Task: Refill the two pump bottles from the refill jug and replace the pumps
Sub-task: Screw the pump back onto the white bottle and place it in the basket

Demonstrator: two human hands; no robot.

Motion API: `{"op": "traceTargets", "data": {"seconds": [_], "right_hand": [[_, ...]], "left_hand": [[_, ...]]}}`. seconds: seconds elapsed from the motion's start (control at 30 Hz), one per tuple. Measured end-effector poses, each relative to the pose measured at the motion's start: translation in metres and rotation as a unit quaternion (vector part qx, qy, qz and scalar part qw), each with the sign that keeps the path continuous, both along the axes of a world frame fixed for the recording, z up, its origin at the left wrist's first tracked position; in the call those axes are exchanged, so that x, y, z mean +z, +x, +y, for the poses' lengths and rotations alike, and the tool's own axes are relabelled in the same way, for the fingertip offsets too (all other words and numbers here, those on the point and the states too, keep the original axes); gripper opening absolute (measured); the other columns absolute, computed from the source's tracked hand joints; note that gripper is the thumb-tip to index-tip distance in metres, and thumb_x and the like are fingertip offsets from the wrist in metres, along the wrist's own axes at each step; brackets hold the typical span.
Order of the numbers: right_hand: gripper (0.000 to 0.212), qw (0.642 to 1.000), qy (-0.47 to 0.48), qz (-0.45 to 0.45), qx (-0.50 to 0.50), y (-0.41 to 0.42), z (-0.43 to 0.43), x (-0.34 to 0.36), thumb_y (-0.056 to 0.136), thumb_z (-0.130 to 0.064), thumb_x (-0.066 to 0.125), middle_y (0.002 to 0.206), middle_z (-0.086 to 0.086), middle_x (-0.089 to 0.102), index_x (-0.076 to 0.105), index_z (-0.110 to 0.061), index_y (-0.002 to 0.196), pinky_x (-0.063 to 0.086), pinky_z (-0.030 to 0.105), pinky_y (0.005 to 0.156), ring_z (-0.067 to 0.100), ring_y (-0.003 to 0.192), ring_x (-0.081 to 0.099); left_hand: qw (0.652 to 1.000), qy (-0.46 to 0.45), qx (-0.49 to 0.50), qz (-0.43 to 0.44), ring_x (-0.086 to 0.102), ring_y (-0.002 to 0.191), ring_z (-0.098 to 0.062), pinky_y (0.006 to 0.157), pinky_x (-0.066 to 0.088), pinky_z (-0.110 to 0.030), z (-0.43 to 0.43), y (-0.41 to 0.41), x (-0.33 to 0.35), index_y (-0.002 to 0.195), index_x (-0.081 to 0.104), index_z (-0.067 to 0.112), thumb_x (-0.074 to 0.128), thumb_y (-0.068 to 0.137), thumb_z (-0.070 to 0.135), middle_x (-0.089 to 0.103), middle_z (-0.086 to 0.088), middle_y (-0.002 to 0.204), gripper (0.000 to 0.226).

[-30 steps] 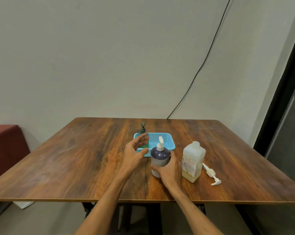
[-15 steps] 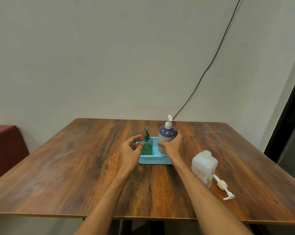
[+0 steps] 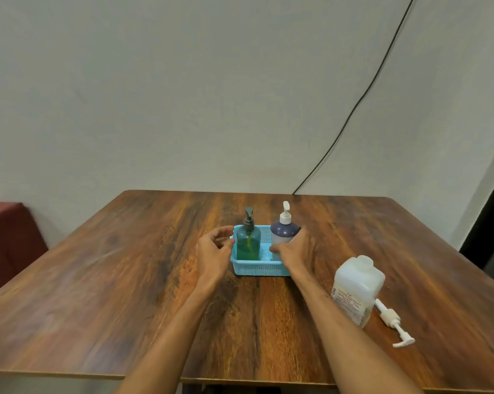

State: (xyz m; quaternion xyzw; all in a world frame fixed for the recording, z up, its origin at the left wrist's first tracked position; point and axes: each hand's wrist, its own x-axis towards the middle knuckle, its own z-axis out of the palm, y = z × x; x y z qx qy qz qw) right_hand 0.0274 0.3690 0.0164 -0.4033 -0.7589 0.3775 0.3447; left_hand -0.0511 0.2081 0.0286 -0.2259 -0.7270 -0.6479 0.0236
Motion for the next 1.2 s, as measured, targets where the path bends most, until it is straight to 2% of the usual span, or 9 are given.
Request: {"op": "traceTargets", "data": {"seconds": [0.4, 0.53, 0.7, 0.8, 0.87, 0.93, 1.03, 1.1, 1.2], "right_hand": [[0.093, 0.999, 0.024, -0.011, 0.02, 0.01, -0.008, -0.011, 0.06, -0.026, 0.096, 0.129, 0.01, 0.056, 0.042, -0.009, 0.134, 0.048, 0.03, 0.094, 0.027, 0.118, 0.058], [0.107, 0.999, 0.026, 0.017, 0.019, 0.02, -0.007, -0.01, 0.071, -0.025, 0.089, 0.155, 0.01, 0.038, 0.023, -0.01, 0.154, 0.037, 0.039, 0.112, 0.03, 0.141, 0.038], [0.08, 0.999, 0.031, 0.007, -0.008, 0.031, -0.003, -0.004, 0.091, -0.023, 0.067, 0.162, 0.008, 0.025, 0.021, -0.015, 0.156, 0.031, 0.046, 0.117, 0.028, 0.149, 0.024], [0.066, 0.999, -0.008, 0.009, -0.042, 0.03, -0.001, -0.008, 0.095, -0.016, 0.058, 0.158, 0.011, 0.032, 0.028, -0.012, 0.153, 0.034, 0.046, 0.116, 0.029, 0.145, 0.032], [0.06, 0.996, -0.062, 0.013, -0.06, 0.026, 0.004, -0.016, 0.096, -0.015, 0.052, 0.153, 0.012, 0.04, 0.031, -0.011, 0.152, 0.043, 0.044, 0.108, 0.03, 0.137, 0.043], [0.054, 0.991, -0.115, 0.014, -0.062, 0.019, 0.01, -0.024, 0.097, -0.013, 0.051, 0.142, 0.011, 0.052, 0.036, -0.011, 0.149, 0.052, 0.032, 0.083, 0.026, 0.118, 0.059], [0.04, 0.988, -0.137, 0.023, -0.07, 0.01, 0.021, -0.033, 0.098, -0.011, 0.054, 0.119, 0.01, 0.065, 0.05, -0.011, 0.137, 0.043, 0.019, 0.052, 0.016, 0.084, 0.066], [0.031, 0.987, -0.138, 0.028, -0.084, 0.003, 0.027, -0.035, 0.097, -0.008, 0.054, 0.112, 0.01, 0.068, 0.057, -0.009, 0.128, 0.04, 0.019, 0.049, 0.016, 0.079, 0.067], [0.025, 0.987, -0.132, 0.029, -0.084, -0.009, 0.033, -0.032, 0.098, -0.005, 0.053, 0.109, 0.009, 0.068, 0.061, -0.008, 0.121, 0.04, 0.018, 0.049, 0.016, 0.076, 0.066]], "left_hand": [[0.999, -0.026, 0.019, 0.002, 0.068, 0.089, -0.007, 0.065, 0.057, -0.016, 0.006, -0.009, -0.012, 0.111, 0.072, 0.012, 0.068, 0.09, 0.008, 0.072, 0.001, 0.104, 0.021], [0.998, -0.041, 0.037, 0.004, 0.067, 0.091, -0.009, 0.072, 0.059, -0.023, 0.007, -0.01, -0.015, 0.112, 0.07, 0.012, 0.068, 0.091, 0.01, 0.072, -0.002, 0.107, 0.021], [0.994, -0.107, 0.027, -0.009, 0.06, 0.107, -0.016, 0.089, 0.055, -0.033, 0.012, -0.013, -0.013, 0.13, 0.058, 0.009, 0.063, 0.094, 0.014, 0.063, -0.007, 0.126, 0.037], [0.989, -0.146, 0.016, -0.03, 0.06, 0.113, -0.021, 0.094, 0.054, -0.037, 0.019, -0.015, -0.014, 0.134, 0.052, 0.007, 0.061, 0.095, 0.016, 0.06, -0.009, 0.129, 0.041], [0.982, -0.182, 0.005, -0.043, 0.062, 0.11, -0.022, 0.092, 0.056, -0.039, 0.023, -0.02, -0.017, 0.128, 0.055, 0.007, 0.06, 0.094, 0.014, 0.063, -0.009, 0.123, 0.035], [0.977, -0.208, -0.005, -0.047, 0.066, 0.1, -0.02, 0.085, 0.059, -0.041, 0.027, -0.029, -0.021, 0.112, 0.064, 0.011, 0.059, 0.091, 0.007, 0.068, -0.004, 0.109, 0.022], [0.972, -0.231, -0.007, -0.037, 0.065, 0.081, -0.006, 0.065, 0.058, -0.024, 0.032, -0.043, -0.025, 0.108, 0.071, 0.005, 0.058, 0.086, -0.003, 0.071, 0.0, 0.104, 0.027], [0.971, -0.238, 0.0, -0.032, 0.06, 0.07, -0.001, 0.055, 0.051, -0.014, 0.035, -0.052, -0.025, 0.104, 0.072, 0.002, 0.057, 0.085, -0.007, 0.068, 0.004, 0.095, 0.026], [0.972, -0.233, 0.013, -0.036, 0.06, 0.067, -0.002, 0.051, 0.048, -0.014, 0.042, -0.068, -0.023, 0.102, 0.073, 0.001, 0.058, 0.086, -0.007, 0.068, 0.002, 0.091, 0.023]]}}
